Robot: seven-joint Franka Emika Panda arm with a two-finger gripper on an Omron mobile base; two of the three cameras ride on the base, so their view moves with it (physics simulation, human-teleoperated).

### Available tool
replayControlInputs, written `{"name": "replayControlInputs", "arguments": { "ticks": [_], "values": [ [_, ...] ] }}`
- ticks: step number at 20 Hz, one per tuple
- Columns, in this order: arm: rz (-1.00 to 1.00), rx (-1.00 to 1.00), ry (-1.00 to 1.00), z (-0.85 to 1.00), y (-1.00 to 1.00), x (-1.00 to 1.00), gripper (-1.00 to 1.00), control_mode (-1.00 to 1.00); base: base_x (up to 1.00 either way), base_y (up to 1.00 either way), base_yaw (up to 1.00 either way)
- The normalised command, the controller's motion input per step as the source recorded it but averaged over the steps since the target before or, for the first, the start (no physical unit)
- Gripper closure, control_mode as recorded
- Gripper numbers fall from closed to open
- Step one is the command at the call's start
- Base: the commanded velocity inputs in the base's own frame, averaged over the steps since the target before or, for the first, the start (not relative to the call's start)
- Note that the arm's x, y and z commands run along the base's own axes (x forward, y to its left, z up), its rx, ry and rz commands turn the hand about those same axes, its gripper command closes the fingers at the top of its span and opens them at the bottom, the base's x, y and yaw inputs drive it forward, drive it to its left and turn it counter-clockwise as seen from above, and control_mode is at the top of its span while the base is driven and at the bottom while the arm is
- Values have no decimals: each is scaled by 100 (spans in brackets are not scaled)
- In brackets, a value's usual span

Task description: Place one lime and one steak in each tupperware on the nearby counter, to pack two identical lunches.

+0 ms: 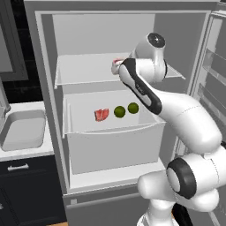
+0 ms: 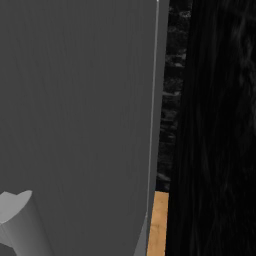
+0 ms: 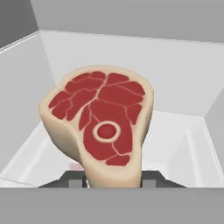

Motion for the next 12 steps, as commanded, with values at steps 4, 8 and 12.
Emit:
{"name": "replayControlInputs", "arguments": {
  "ticks": [4, 8, 12],
  "values": [
    [0, 0, -9, 0, 6, -100, 100, -100, 0, 0, 0],
    [-1, 0, -2, 0, 9, -100, 100, -100, 0, 0, 0],
    [-4, 0, -2, 0, 0, -100, 100, -100, 0, 0, 0]
  ]
}}
